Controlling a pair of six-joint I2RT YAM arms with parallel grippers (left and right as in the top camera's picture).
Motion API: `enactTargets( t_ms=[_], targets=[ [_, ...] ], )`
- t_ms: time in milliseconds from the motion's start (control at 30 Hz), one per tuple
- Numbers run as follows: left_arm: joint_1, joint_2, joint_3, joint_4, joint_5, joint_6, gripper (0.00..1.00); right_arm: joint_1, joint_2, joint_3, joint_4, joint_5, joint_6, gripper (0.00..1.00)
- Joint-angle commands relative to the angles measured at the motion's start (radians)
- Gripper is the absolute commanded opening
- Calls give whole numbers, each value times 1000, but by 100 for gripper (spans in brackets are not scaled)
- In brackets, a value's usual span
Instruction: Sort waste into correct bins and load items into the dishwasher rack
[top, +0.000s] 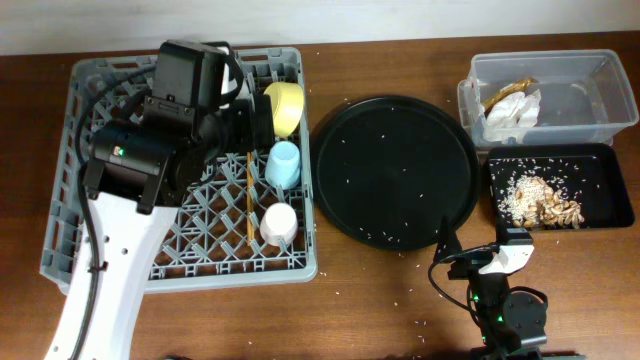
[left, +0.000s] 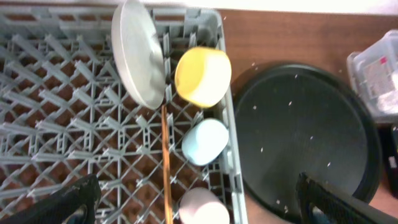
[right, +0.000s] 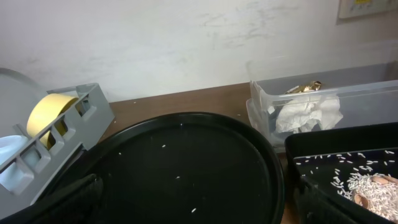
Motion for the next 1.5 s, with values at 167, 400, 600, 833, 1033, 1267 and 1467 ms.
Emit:
enactTargets(
  t_ms=[167,400,600,833,1033,1267,1467],
  targets=[
    [21,-50,-106,-114,-220,8,99,9,-5,-9,-4,-9,-3,99],
    [295,-507,-879,616,149,270,99,9,-5,-9,-4,-9,-3,98],
    [384,-1059,-1584,1195,209,382,99,9,-5,-9,-4,-9,-3,98],
    [397,-1389,-1855,1269,160,454,99,9,-5,-9,-4,-9,-3,99],
    [407,-1509,-1856,1107,148,457,99,9,-5,-9,-4,-9,-3,98],
    [407,-1509,-1856,1106,148,457,99,9,-5,-9,-4,-9,-3,98],
    [407,-1509,-1856,1106,148,457,99,9,-5,-9,-4,-9,-3,99]
  ],
)
